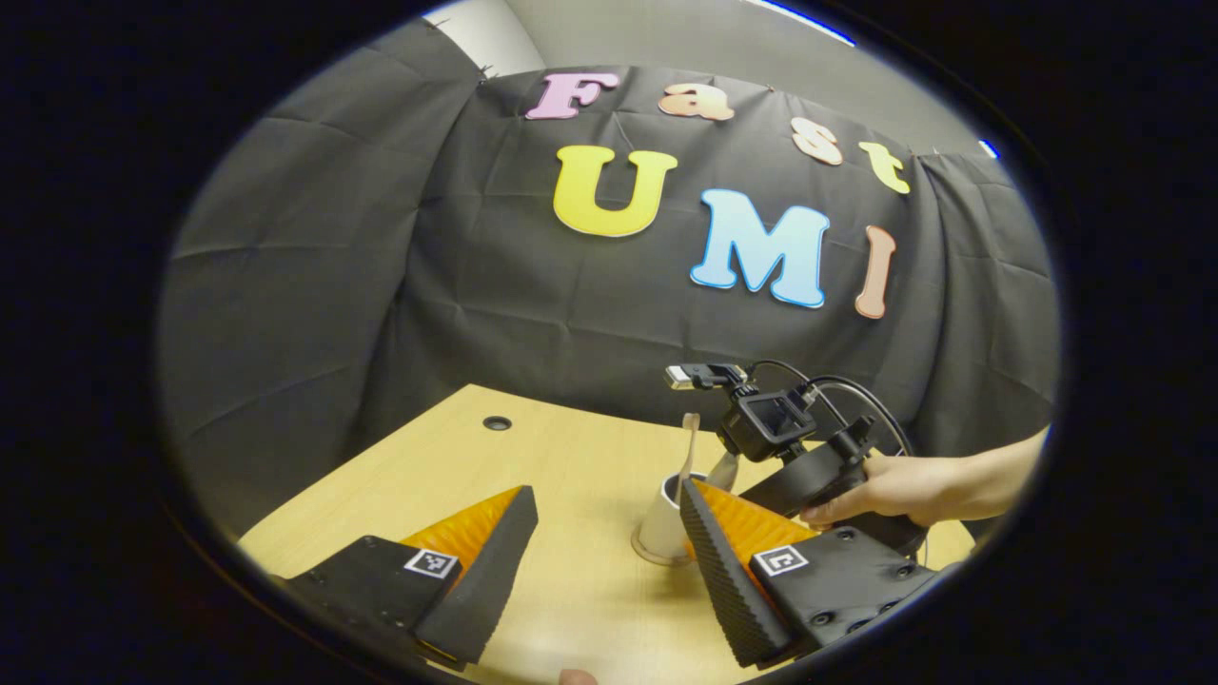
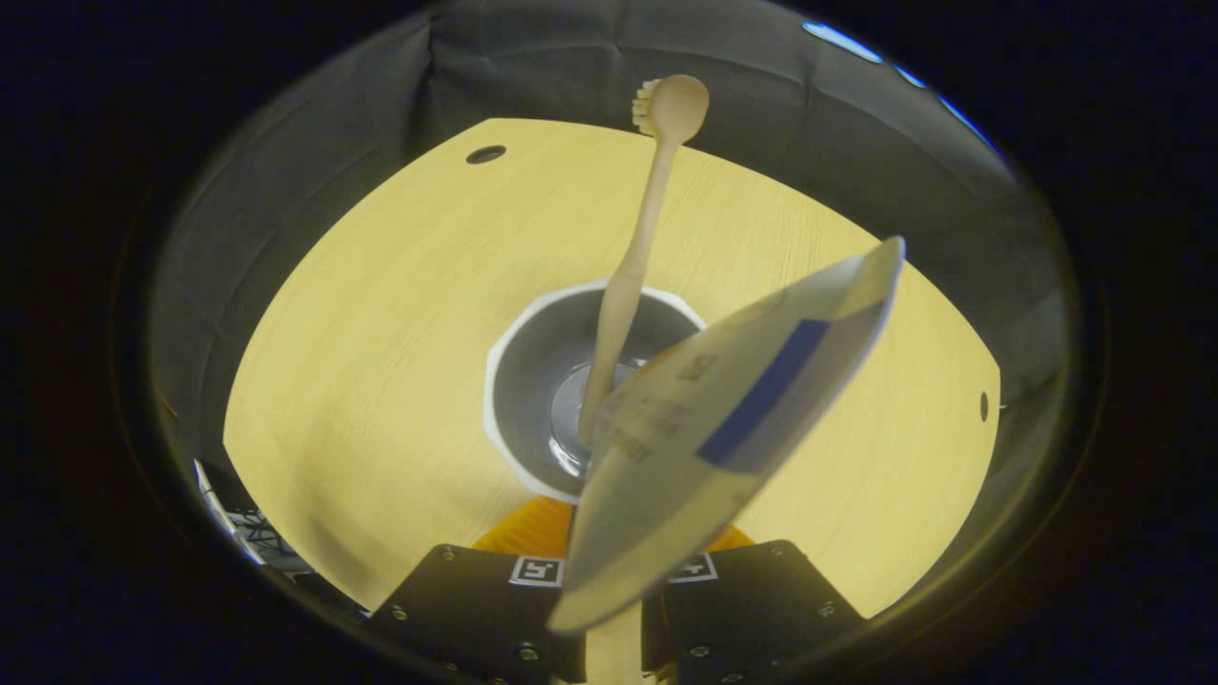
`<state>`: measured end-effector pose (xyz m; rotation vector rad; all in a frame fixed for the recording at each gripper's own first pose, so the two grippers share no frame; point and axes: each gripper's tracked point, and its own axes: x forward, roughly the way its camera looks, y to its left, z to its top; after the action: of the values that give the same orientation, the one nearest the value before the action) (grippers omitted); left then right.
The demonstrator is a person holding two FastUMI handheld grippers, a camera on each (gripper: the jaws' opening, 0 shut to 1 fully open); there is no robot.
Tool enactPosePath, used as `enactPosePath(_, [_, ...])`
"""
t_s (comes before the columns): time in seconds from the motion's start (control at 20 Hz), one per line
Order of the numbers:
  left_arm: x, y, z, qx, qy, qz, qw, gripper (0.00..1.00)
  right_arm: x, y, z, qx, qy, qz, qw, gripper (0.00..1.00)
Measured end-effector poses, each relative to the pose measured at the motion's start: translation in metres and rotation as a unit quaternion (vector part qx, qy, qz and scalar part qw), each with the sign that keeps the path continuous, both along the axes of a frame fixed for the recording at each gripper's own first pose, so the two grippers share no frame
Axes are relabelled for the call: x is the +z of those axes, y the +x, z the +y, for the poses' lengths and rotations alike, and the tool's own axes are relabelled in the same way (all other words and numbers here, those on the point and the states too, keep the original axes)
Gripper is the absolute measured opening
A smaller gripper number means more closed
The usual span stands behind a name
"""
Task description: Put the toothbrush and toothpaste on the desktop into the cup, then pick up the cup and place it on the coaster on the desktop.
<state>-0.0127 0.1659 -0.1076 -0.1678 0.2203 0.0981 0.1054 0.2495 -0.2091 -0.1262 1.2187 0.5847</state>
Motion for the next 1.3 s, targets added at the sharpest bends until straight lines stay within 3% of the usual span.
enactPosePath(0.3, [-0.002,0.0,0.0,-0.002,-0.002,0.003,1.0,0.94,-0.013,0.016,-0.013,-0.008,0.003,0.012,1.0,0.22])
enactPosePath(0.5, [-0.002,0.0,0.001,0.0,-0.002,0.004,1.0,0.94,0.006,0.006,-0.024,0.003,0.009,-0.012,1.0,0.28])
enactPosePath(0.55, [-0.002,0.002,0.002,0.001,-0.001,0.004,1.0,0.96,0.007,0.005,-0.024,0.005,0.012,-0.017,1.0,0.37])
enactPosePath(0.6, [-0.004,0.004,0.003,0.001,0.0,0.005,1.0,0.96,0.009,0.001,-0.021,0.007,0.021,-0.018,1.0,0.37])
enactPosePath(0.65, [-0.005,0.006,0.005,0.003,0.001,0.007,1.0,0.96,0.013,-0.002,-0.023,0.007,0.025,-0.02,0.999,0.49])
enactPosePath(0.8, [-0.007,0.011,0.008,0.003,0.001,0.01,1.0,0.94,0.023,-0.009,-0.032,0.003,0.037,-0.029,0.999,0.47])
enactPosePath(0.85, [-0.007,0.013,0.007,0.002,0.002,0.012,1.0,0.94,0.027,-0.012,-0.037,-0.002,0.044,-0.029,0.999,0.52])
enactPosePath(1.3, [0.009,0.041,-0.029,-0.038,0.026,0.004,0.999,0.94,0.066,-0.031,-0.092,-0.102,0.116,-0.069,0.985,0.49])
